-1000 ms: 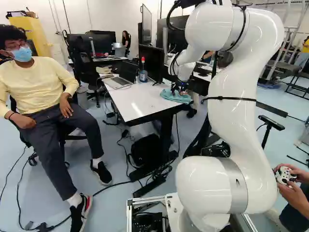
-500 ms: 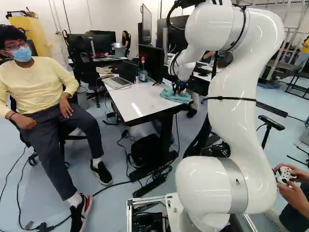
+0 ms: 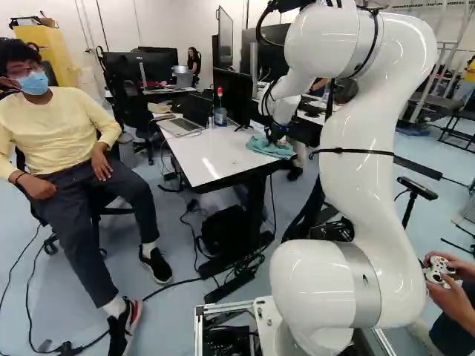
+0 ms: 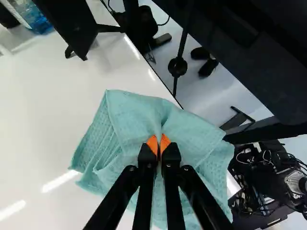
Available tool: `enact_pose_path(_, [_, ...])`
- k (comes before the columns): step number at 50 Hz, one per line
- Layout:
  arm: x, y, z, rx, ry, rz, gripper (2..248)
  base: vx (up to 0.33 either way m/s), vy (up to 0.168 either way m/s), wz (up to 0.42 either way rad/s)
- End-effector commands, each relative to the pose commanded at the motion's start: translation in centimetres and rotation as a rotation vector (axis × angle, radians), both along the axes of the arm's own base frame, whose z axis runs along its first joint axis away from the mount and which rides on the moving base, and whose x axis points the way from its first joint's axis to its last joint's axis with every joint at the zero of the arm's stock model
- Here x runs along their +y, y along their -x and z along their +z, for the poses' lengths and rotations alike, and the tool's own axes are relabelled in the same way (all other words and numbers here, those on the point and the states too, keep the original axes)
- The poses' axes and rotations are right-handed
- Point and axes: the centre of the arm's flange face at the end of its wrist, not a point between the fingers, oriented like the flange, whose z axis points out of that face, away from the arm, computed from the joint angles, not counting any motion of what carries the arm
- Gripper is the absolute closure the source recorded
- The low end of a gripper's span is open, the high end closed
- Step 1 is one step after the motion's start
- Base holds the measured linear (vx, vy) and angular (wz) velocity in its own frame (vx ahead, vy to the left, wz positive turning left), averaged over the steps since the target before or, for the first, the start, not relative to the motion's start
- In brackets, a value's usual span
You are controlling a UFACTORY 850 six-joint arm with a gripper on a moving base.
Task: Clean the table with the green towel
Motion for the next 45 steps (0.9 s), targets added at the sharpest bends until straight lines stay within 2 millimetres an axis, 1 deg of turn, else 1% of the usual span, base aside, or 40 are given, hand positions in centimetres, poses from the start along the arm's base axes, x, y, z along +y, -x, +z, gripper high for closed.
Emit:
enact_pose_path(9, [0.0,0.2,0.6,-0.009,0.002,0.0,222,0.0,0.0,0.0])
enact_pose_path(45, [0.3,1.6,5.0,-0.034,0.006,0.0,224,0.0,0.0,0.0])
